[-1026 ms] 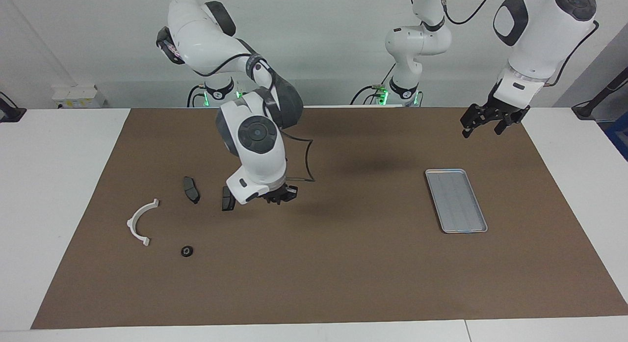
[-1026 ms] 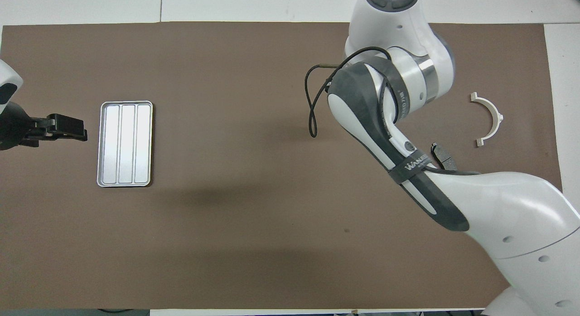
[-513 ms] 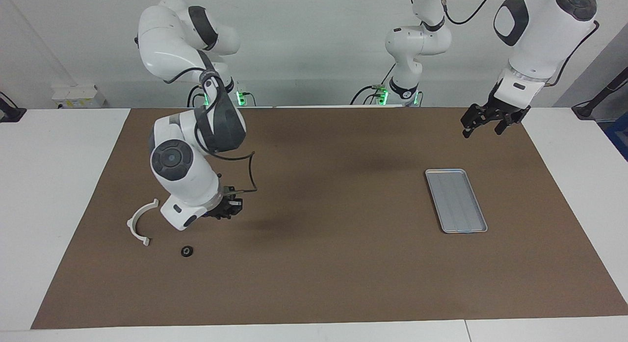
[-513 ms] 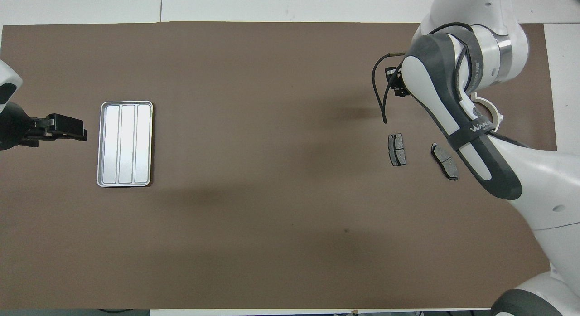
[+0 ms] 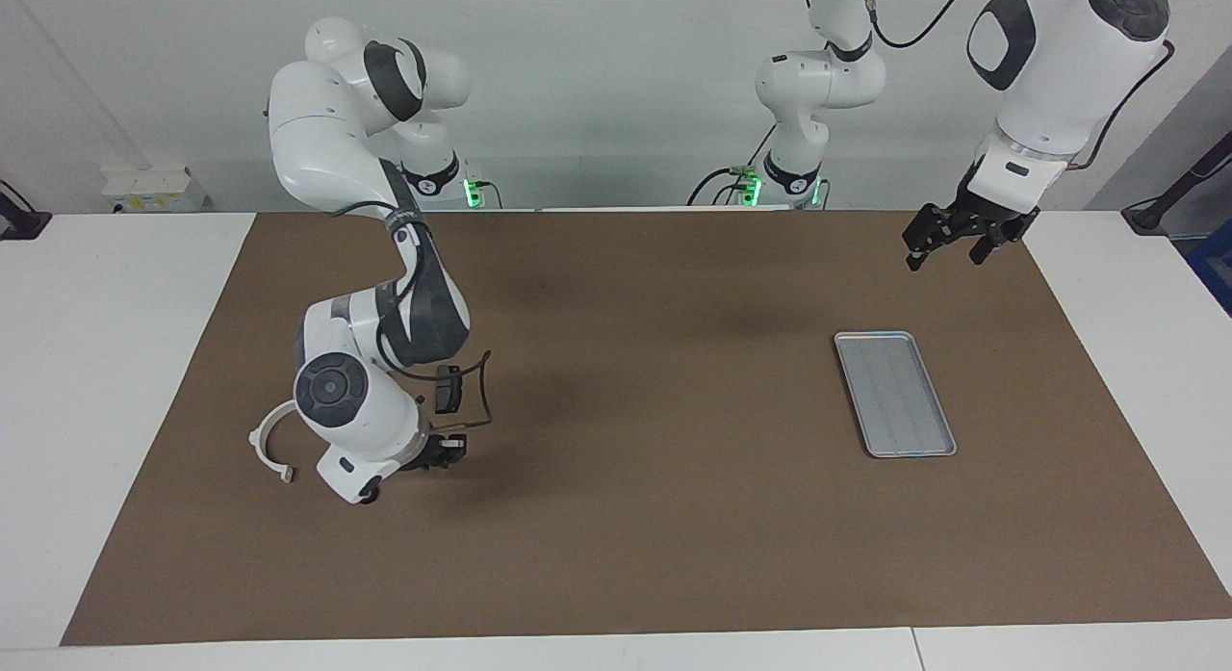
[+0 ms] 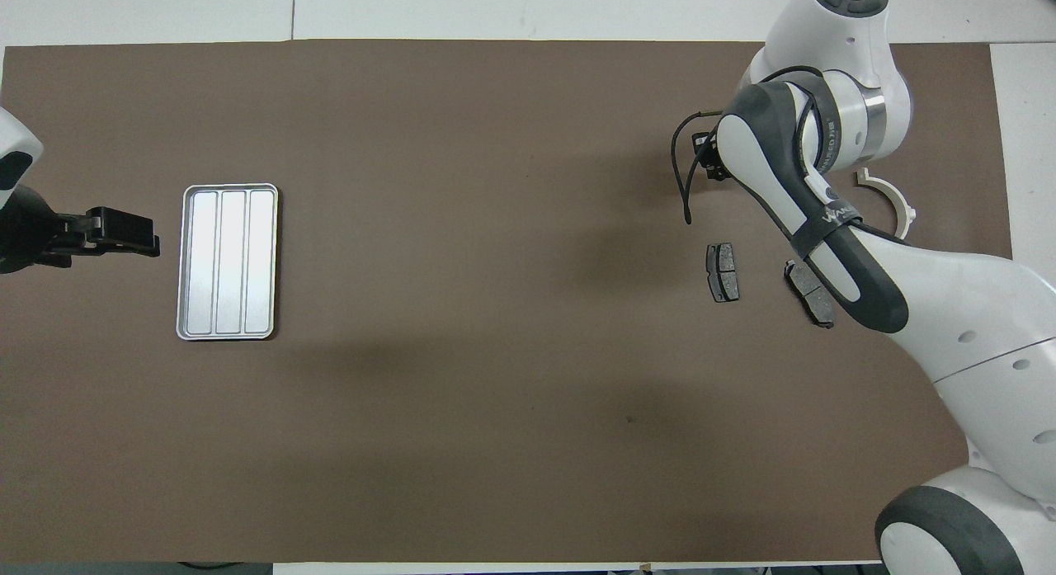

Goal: Place bearing gear from tray to pile
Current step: 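Carry the gear beside the first gear near the brake pads and release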

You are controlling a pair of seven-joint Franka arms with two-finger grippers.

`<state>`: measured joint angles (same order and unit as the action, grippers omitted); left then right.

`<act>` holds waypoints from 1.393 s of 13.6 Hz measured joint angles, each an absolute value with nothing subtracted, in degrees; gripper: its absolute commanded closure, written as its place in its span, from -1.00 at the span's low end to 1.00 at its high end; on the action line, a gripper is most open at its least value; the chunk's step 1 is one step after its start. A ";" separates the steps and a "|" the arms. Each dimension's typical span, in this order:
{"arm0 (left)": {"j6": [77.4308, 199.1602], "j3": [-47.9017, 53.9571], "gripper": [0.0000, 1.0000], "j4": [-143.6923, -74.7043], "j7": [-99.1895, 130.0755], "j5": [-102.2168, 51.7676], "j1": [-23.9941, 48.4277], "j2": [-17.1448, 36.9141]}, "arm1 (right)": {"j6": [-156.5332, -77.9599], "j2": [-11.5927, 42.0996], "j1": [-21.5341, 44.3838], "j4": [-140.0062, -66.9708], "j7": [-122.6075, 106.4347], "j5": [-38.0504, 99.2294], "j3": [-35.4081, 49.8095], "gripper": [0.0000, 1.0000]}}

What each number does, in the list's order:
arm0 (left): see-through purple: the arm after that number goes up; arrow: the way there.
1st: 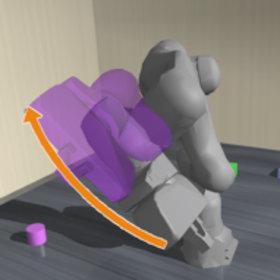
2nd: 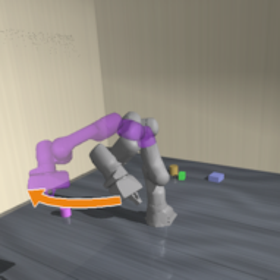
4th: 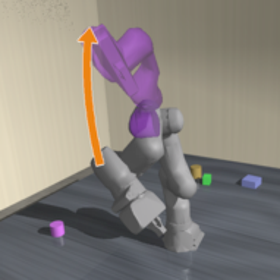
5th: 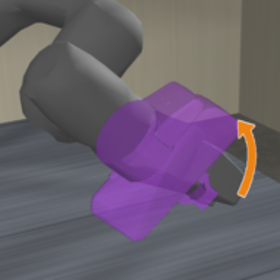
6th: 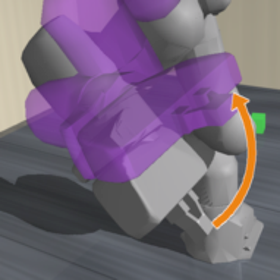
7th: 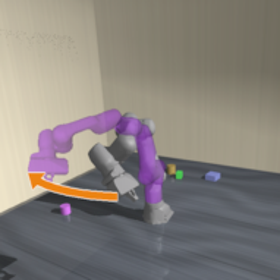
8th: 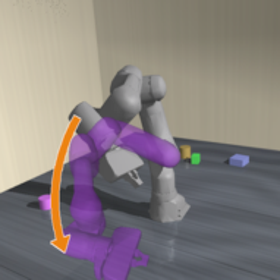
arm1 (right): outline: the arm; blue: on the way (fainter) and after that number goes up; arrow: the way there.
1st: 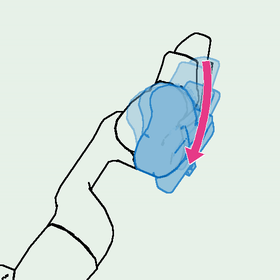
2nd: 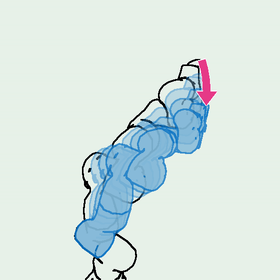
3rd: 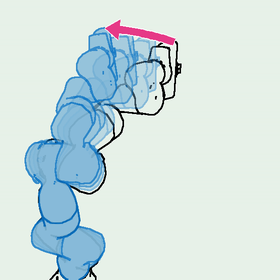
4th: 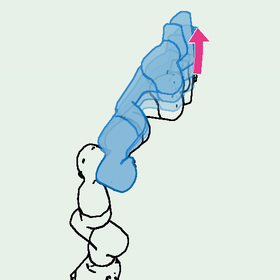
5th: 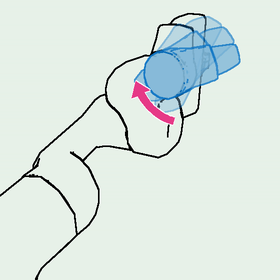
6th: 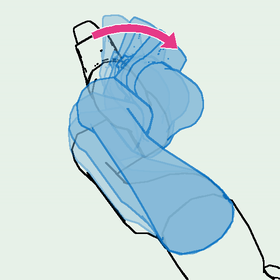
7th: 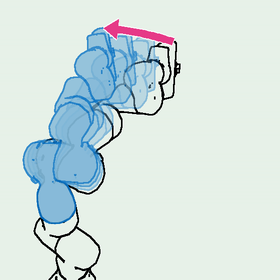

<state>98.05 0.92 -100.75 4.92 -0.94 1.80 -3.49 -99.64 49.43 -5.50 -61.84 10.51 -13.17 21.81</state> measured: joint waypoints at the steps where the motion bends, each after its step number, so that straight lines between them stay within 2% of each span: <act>1: 98.05 0.94 -1.00 -100.75 4.92 -0.94 1.81 -3.49 | -100.16 49.79 -5.62 -61.88 9.91 -13.17 21.79 1.00; 12: 98.05 0.96 -1.00 -100.75 4.92 -0.94 1.81 -3.52 | -103.60 51.58 -6.57 -62.65 8.82 -13.18 21.63 1.00; 13: 98.05 0.96 -1.00 -100.75 4.92 -0.94 1.81 -3.52 | -103.60 51.58 -6.57 -62.64 8.82 -13.18 21.63 0.51; 15: 98.05 0.96 -1.00 -100.75 4.92 -0.94 1.81 -3.52 | -103.61 51.58 -6.57 -62.65 8.82 -13.18 21.63 -0.99; 19: 98.05 0.96 -1.00 -100.75 4.92 -0.94 1.81 -3.52 | -103.77 51.54 -6.58 -62.49 8.82 -13.18 21.63 -1.00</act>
<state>98.05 0.96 -100.75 4.92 -0.94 1.81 -3.52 -103.77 51.54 -6.58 -62.49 8.82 -13.18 21.63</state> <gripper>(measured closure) 0.000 0.344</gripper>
